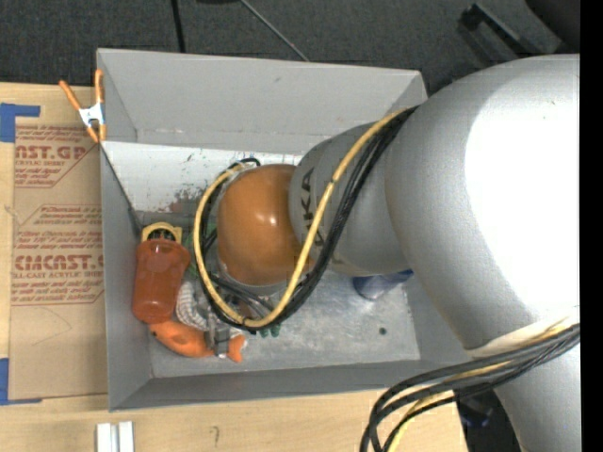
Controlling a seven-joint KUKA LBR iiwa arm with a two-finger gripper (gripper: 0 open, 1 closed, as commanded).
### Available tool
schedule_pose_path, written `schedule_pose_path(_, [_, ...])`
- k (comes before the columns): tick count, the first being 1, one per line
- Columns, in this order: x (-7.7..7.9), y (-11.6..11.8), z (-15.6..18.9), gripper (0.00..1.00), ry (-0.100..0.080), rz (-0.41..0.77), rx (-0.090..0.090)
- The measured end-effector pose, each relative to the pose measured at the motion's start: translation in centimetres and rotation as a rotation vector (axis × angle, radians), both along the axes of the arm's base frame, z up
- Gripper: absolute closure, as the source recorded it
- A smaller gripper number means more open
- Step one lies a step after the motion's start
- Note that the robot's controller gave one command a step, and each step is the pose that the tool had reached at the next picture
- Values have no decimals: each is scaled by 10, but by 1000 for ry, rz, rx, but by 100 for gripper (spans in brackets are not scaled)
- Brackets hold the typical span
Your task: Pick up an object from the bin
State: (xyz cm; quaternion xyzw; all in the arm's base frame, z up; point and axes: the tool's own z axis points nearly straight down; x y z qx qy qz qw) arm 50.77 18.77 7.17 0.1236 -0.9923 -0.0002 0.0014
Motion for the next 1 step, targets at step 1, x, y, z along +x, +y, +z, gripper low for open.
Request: schedule_pose_path(1, [-9, 6, 134, 100, -5, 24, 1])
